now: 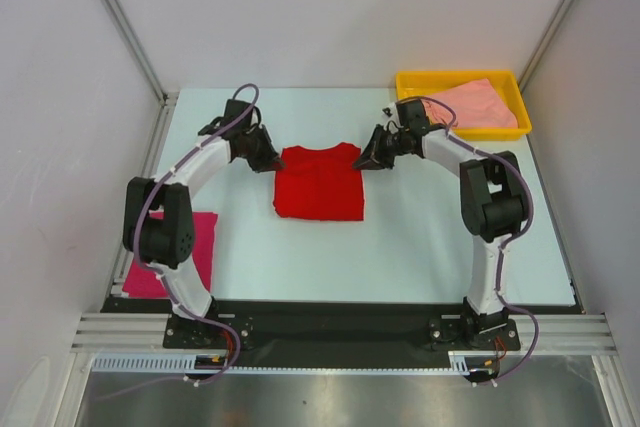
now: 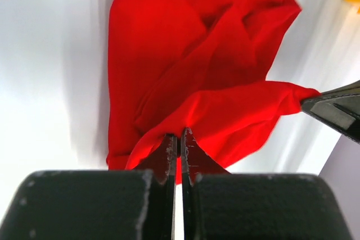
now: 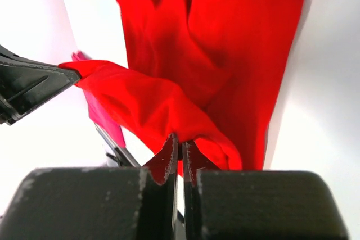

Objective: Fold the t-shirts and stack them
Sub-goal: Fold the tshirt

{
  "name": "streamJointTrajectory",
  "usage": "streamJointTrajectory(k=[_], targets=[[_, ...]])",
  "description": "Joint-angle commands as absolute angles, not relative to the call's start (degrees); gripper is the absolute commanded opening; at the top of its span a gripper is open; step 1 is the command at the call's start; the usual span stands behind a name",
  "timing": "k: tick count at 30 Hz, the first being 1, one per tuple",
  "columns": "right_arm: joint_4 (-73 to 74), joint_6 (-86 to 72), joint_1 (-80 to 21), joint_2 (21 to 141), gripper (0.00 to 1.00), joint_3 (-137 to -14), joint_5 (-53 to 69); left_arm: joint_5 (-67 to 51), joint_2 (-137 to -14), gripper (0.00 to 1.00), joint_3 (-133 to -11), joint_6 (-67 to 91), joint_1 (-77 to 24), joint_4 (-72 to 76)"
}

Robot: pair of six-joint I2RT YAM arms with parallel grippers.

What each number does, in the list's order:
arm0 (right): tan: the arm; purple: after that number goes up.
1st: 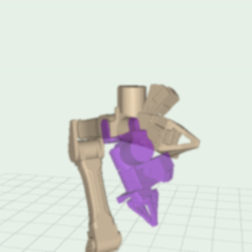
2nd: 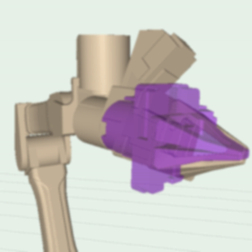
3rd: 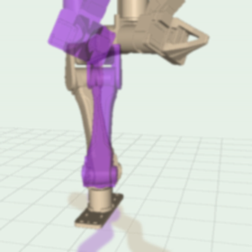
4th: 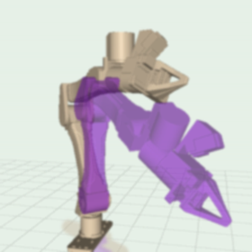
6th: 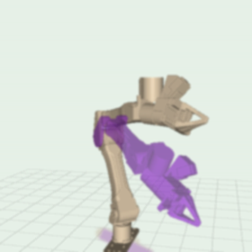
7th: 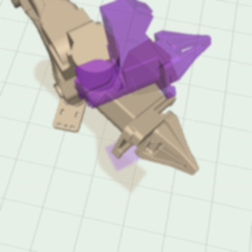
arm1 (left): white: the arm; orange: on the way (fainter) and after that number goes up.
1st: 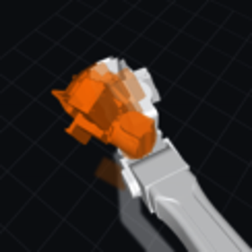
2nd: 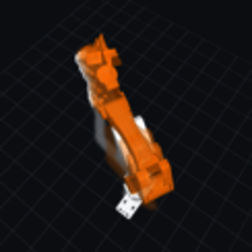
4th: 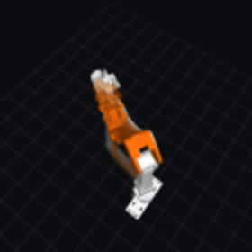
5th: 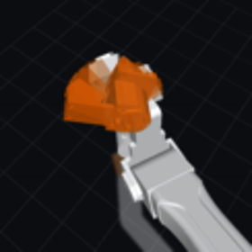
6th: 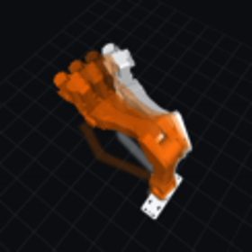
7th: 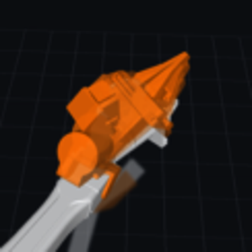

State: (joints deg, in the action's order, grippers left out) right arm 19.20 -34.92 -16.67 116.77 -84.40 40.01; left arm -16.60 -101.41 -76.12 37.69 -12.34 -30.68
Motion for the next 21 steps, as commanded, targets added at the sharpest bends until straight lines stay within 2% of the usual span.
streamJointTrajectory(k=[1, 21], targets=[[19.51, -35.15, -15.73, 119.26, 0.00, -90.68, 42.89, -18.98, -103.88, 0.00, -82.95, 35.42, -11.16, -29.36], [20.74, -37.88, -12.31, 134.03, 0.00, -108.28, 45.61, -23.12, -121.11, 0.00, -99.40, 36.30, -8.79, -28.56]])
